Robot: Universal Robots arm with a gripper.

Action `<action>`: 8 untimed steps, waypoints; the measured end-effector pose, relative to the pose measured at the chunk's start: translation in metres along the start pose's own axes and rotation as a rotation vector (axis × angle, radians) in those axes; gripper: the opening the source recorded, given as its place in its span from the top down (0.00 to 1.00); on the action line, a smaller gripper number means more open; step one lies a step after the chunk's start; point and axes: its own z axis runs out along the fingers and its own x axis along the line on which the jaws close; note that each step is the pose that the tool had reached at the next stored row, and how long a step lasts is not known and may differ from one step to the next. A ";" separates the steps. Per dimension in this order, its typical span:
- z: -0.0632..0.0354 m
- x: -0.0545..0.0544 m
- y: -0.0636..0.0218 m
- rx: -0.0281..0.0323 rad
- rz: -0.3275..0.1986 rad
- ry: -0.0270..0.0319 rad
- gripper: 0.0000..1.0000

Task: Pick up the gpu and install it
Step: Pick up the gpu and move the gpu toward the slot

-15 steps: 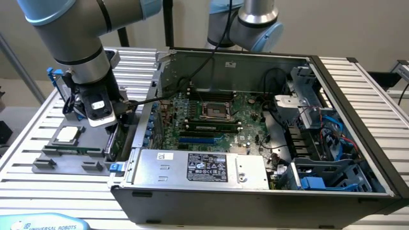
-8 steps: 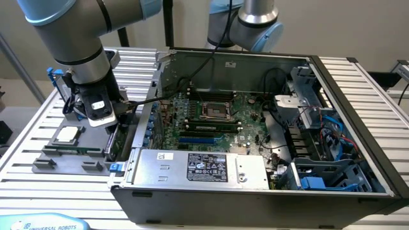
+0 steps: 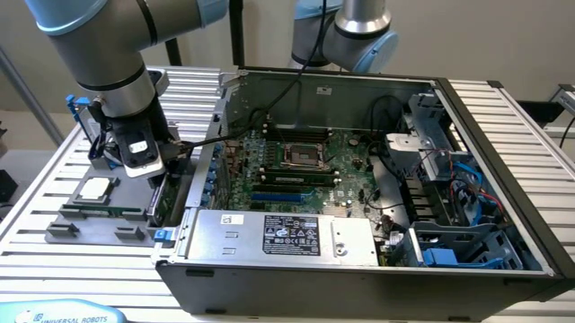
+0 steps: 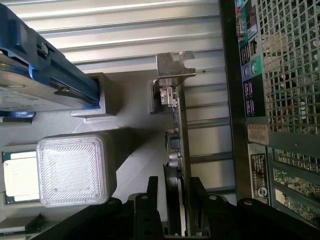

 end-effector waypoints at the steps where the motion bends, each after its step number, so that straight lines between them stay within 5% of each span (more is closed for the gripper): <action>1: 0.0000 0.000 0.0001 0.0009 0.000 -0.0001 0.61; 8: 0.0001 0.000 0.0003 0.0036 0.000 -0.0004 0.71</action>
